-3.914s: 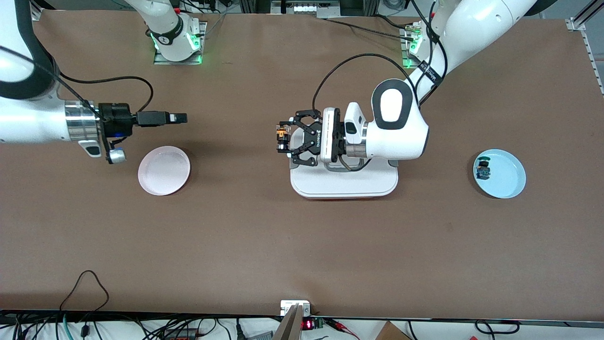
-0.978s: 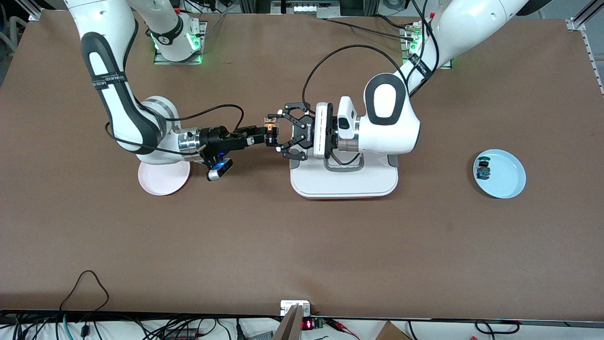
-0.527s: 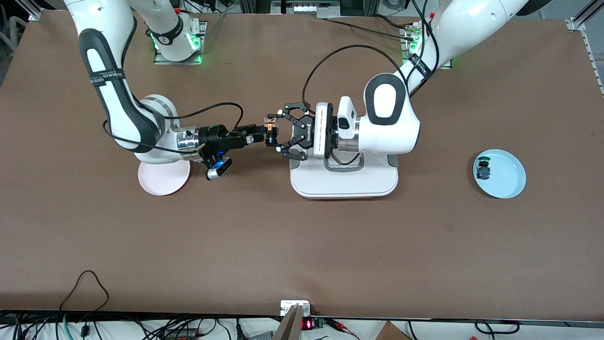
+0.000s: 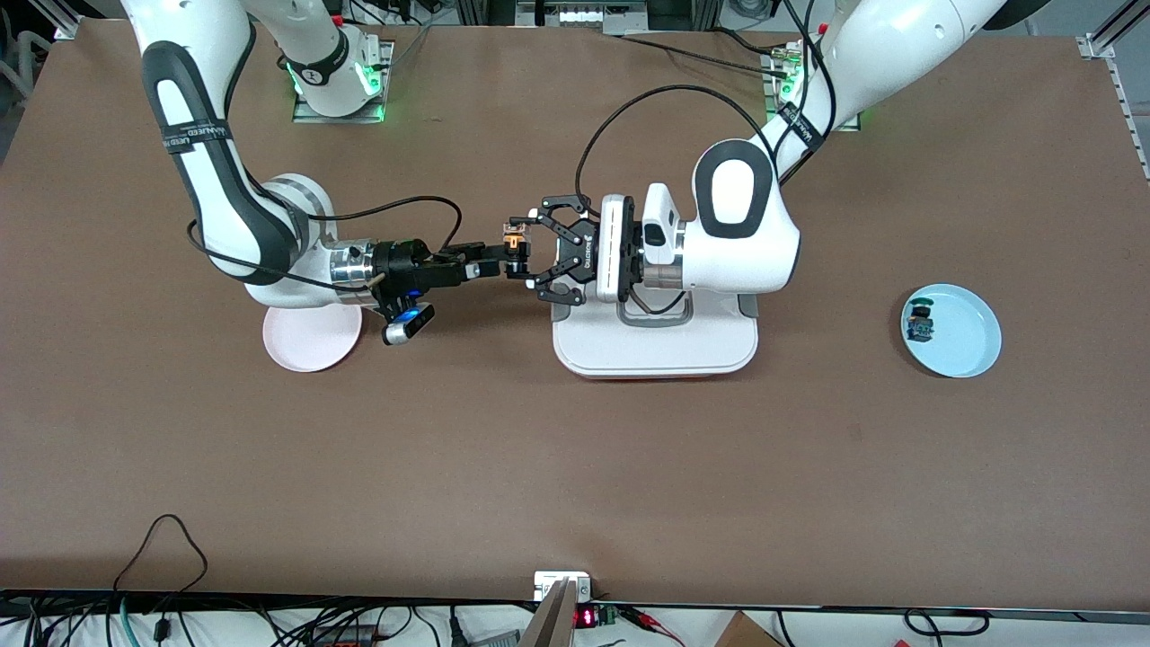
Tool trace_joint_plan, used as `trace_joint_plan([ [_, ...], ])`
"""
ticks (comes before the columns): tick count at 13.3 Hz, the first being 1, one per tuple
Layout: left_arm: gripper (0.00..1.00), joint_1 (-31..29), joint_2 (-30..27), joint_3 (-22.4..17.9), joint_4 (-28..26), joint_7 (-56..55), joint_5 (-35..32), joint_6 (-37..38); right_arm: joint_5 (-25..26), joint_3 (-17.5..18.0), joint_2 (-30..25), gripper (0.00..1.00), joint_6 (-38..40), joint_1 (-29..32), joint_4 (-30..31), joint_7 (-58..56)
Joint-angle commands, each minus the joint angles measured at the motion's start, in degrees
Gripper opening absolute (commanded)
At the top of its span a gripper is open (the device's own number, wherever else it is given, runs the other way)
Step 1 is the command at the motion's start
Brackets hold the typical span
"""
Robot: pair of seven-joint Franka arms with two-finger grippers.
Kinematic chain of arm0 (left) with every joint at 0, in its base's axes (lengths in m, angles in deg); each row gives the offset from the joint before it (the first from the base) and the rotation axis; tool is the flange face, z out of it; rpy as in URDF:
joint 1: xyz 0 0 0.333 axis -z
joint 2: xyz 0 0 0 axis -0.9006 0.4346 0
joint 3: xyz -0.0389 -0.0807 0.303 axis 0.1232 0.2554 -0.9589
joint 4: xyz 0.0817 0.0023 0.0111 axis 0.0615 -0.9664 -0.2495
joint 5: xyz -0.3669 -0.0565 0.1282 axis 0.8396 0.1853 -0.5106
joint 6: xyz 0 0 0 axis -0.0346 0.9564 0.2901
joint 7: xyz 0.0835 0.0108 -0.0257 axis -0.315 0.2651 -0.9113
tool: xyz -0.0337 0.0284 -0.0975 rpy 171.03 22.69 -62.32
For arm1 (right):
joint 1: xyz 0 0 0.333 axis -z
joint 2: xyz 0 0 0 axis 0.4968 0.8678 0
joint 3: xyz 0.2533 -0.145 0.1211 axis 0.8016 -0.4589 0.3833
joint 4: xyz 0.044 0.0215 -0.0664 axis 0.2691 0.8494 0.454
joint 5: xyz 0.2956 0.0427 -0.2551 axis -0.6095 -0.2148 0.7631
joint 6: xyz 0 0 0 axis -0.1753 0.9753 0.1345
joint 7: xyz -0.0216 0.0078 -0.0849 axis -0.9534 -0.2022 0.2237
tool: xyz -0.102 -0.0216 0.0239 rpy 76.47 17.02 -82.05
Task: Transfer orange switch to right arm and place
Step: 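Close the right gripper on the orange switch's button end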
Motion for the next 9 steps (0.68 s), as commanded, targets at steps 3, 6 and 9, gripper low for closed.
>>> trace_joint_plan([
  [3, 0.04, 0.6, -0.4, -0.2, 0.5, 1.2, 1.9, -0.5, -1.0, -0.1, -1.2, 1.0, -1.4, -1.7, 1.0, 0.4],
  [6, 0.04, 0.6, -0.4, -0.2, 0.5, 1.2, 1.9, -0.5, -0.9, -0.2, -1.6, 1.0, -1.6, -2.0, 1.7, 0.8],
  [9, 0.04, 0.6, -0.4, -0.1, 0.5, 1.2, 1.9, -0.5, -0.9, -0.2, -2.2, 1.0, -1.7, -2.0, 2.2, 0.9],
])
